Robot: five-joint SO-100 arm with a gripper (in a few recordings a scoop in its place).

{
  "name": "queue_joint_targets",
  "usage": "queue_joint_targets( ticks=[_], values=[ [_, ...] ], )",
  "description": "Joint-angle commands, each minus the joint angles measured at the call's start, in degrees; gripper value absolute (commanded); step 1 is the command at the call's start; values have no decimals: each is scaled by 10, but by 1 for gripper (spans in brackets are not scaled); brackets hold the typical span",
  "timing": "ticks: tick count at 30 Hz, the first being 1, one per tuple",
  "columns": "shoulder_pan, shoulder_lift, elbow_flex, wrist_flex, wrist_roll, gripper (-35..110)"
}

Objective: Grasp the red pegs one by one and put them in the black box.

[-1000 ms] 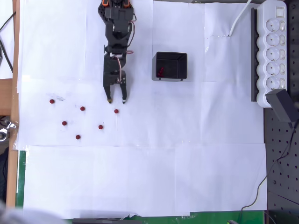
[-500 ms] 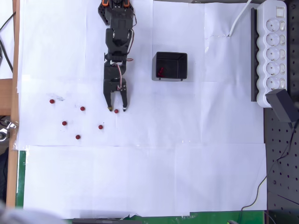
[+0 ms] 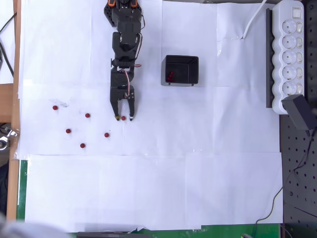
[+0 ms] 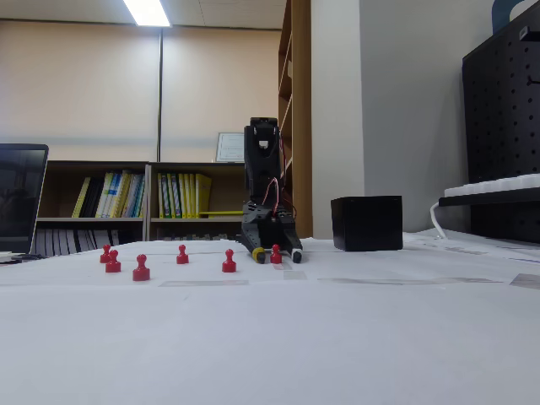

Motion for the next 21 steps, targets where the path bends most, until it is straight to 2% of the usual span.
queue_joint_targets(
  ticks=[1,8,10,11,12,15,16,19,21],
  values=[
    [-18,9,-3,3,-9,2],
    [-18,-2,-9,11,-8,0],
    [-19,-37,-8,64,-21,0],
    [-19,-77,-6,139,-24,0],
    [-21,-141,2,265,-26,0],
    [-39,-301,189,869,-78,0],
    [-56,-337,243,1008,-96,0],
    [-134,-409,388,1303,-156,0],
    [-194,-410,497,1425,-215,0]
  ],
)
